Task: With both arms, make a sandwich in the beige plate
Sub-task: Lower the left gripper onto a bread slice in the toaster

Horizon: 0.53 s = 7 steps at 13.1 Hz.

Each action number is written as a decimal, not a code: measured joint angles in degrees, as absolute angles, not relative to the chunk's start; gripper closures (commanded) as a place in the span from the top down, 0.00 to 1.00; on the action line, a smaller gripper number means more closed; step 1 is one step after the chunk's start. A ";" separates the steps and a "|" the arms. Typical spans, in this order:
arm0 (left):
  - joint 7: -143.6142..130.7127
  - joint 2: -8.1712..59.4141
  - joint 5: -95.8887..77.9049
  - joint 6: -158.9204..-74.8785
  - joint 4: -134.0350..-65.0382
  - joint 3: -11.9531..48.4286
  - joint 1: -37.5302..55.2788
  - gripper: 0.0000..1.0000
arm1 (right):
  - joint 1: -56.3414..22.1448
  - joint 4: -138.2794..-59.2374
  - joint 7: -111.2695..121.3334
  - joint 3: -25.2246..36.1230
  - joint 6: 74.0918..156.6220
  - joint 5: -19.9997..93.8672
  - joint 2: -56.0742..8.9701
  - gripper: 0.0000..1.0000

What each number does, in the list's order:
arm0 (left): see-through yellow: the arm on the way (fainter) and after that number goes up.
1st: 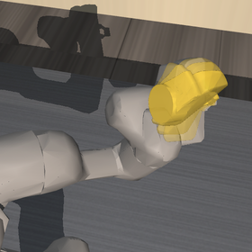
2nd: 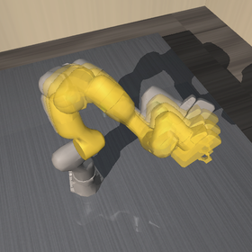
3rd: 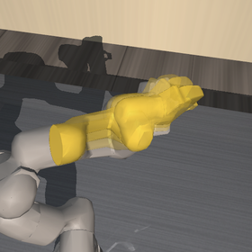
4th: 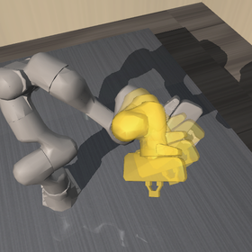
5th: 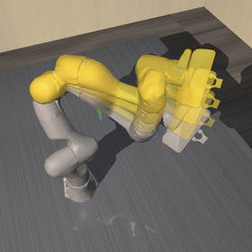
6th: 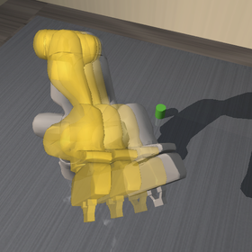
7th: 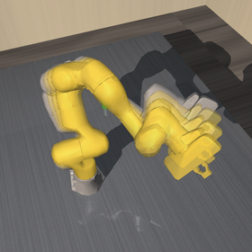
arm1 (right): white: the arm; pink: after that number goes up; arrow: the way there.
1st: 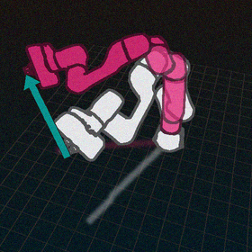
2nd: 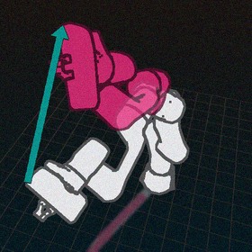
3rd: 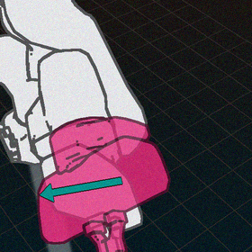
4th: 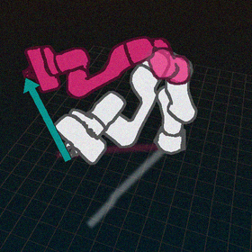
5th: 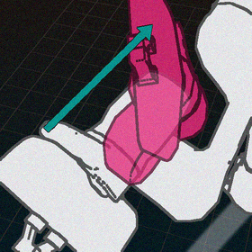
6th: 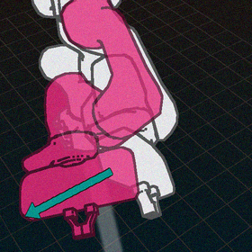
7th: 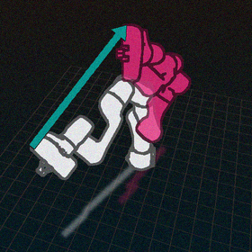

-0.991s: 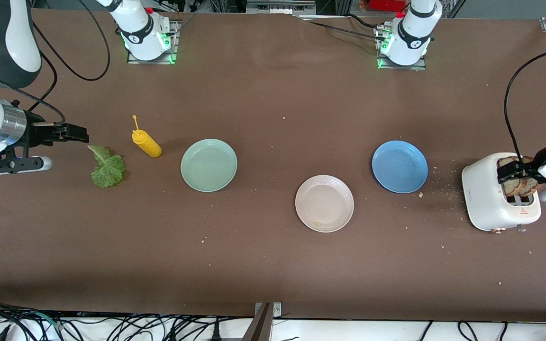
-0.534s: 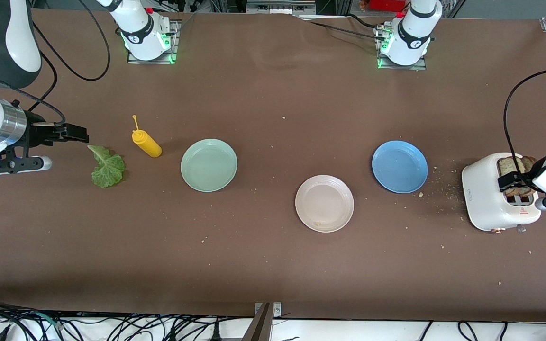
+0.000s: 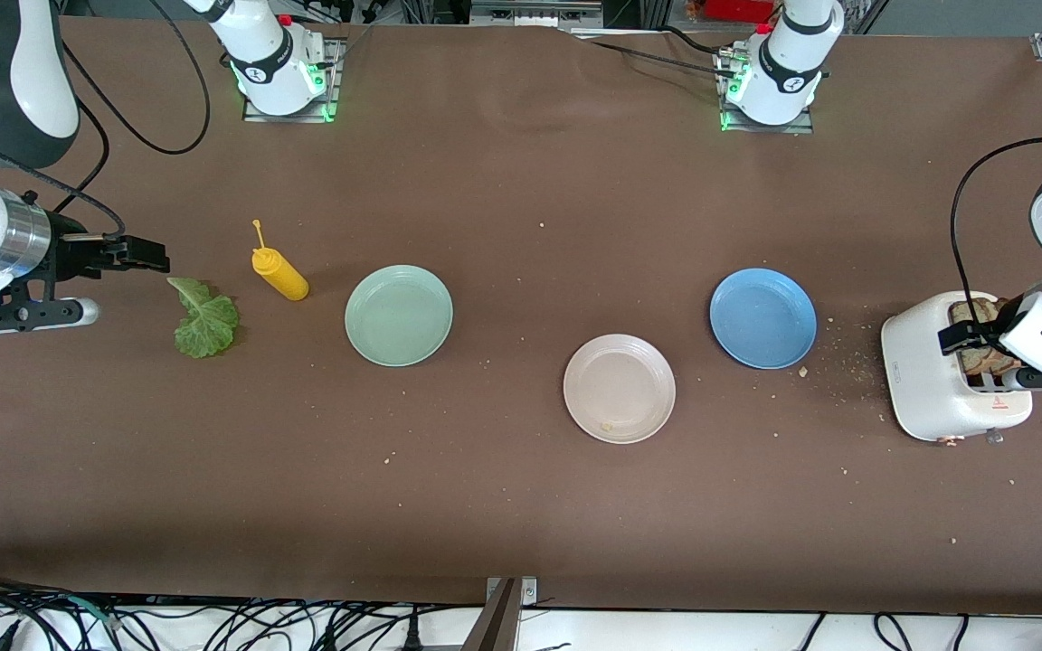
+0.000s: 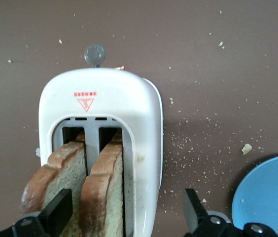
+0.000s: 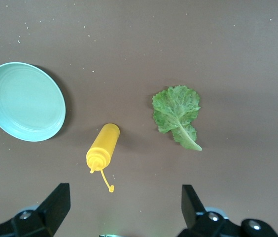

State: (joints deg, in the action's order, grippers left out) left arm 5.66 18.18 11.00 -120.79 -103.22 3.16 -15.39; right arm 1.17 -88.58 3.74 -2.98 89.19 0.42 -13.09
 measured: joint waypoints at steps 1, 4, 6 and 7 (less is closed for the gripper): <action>5.76 17.95 11.85 -120.78 -103.63 3.16 -15.68 0.40 | 1.17 -88.58 3.74 -2.98 89.19 0.42 -13.10 1.00; 5.91 17.65 12.78 -118.13 -103.93 3.16 -16.05 0.00 | 1.17 -88.58 3.74 -2.98 89.17 0.42 -13.10 1.00; 5.91 17.60 12.81 -117.27 -103.93 3.17 -16.05 0.00 | 1.17 -88.58 3.74 -2.98 89.16 0.42 -13.11 1.00; 5.91 17.50 12.84 -117.26 -103.89 3.17 -16.05 0.00 | 1.17 -88.58 3.74 -2.98 89.16 0.42 -13.11 1.00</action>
State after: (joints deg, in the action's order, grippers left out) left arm 5.91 17.50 12.84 -117.26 -103.89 3.17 -16.05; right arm 1.17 -88.58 3.74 -2.98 89.16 0.42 -13.11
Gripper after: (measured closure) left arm 0.784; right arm 0.000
